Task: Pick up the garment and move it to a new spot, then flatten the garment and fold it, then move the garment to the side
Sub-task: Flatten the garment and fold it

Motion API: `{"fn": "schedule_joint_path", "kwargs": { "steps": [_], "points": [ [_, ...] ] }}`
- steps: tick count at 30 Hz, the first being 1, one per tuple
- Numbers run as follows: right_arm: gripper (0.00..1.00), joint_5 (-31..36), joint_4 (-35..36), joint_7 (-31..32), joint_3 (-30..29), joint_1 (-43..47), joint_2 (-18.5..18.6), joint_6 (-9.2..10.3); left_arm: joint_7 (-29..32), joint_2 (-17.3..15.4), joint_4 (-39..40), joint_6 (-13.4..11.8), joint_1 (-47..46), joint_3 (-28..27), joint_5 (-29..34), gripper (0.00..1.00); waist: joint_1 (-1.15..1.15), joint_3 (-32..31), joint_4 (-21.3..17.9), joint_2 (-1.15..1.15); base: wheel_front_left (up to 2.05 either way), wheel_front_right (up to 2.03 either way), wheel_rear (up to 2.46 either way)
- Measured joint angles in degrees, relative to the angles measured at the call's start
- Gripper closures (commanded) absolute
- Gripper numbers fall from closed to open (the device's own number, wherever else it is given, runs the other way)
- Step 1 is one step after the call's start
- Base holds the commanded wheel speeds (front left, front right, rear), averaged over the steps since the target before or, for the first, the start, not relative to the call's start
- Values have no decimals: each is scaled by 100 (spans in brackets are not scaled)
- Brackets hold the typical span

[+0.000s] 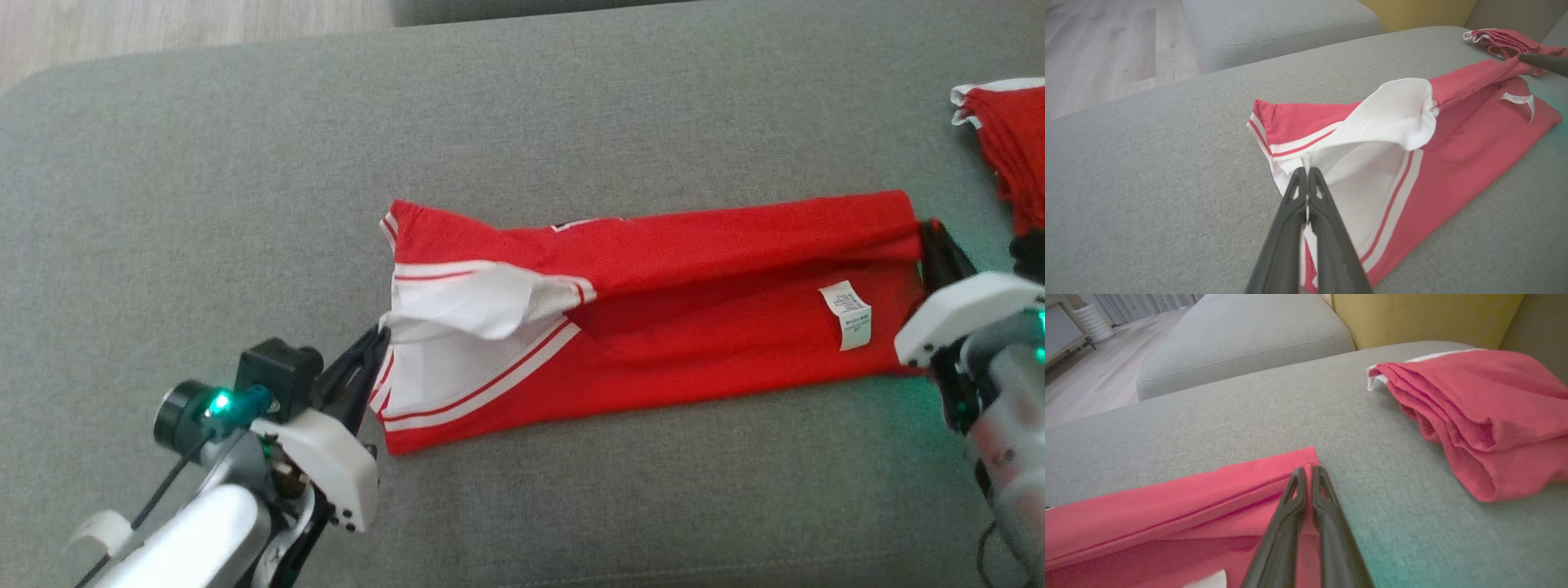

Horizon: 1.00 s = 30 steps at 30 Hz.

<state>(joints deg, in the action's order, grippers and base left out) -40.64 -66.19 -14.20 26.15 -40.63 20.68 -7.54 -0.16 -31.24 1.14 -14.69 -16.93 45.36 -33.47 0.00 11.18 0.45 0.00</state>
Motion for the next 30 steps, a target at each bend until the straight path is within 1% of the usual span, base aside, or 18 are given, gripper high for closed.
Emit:
{"fn": "schedule_joint_path", "kwargs": {
  "steps": [1,3,4,5,6,7,8,9,14,19,24,28,30],
  "points": [
    [0,53,21,0,-73,79,-9,0,-3,1,-3,-1,39,2,-2,100,0,-20,1,0,0,0,0],
    [0,157,65,0,-252,252,-24,0,-12,3,-53,-1,89,45,3,98,0,-68,4,0,0,0,0],
    [0,211,91,0,-338,343,-27,0,-11,14,-76,-14,123,47,-5,69,0,-96,8,0,0,0,0],
    [0,267,138,0,-434,440,-29,0,-12,31,-103,-53,162,52,-3,57,0,-124,13,0,0,0,0],
    [0,316,197,0,-523,548,-31,0,-15,40,-135,-75,190,78,-2,41,0,-155,16,0,0,0,0],
    [0,366,266,0,-613,656,-41,0,-31,53,-155,-102,228,93,-3,18,0,-186,17,0,0,0,0],
    [0,420,335,0,-691,771,-49,0,-55,73,-182,-118,274,94,-3,4,0,-219,16,0,0,0,0],
    [0,481,415,0,-786,895,-63,0,-104,94,-223,-160,318,103,-3,0,0,-254,13,0,0,0,0],
    [0,675,816,0,-1266,1573,-237,0,-388,237,-356,-387,610,88,-4,0,0,-438,-20,0,0,0,0],
    [0,712,1112,1,-1711,2112,-382,0,-945,452,-548,-670,942,22,-3,0,0,-626,-36,0,0,0,0],
    [0,715,1529,162,-2210,2252,-363,0,-1299,802,-712,-878,1220,-1,33,0,0,-746,91,0,0,0,0],
    [0,848,1841,436,-2548,2255,-257,0,-1365,1031,-794,-1015,1361,-26,265,0,0,-788,285,0,0,0,0],
    [0,994,1902,635,-2709,2255,-159,0,-1406,1166,-800,-1062,1397,-125,359,0,0,-799,409,0,0,0,0]
  ]
}}
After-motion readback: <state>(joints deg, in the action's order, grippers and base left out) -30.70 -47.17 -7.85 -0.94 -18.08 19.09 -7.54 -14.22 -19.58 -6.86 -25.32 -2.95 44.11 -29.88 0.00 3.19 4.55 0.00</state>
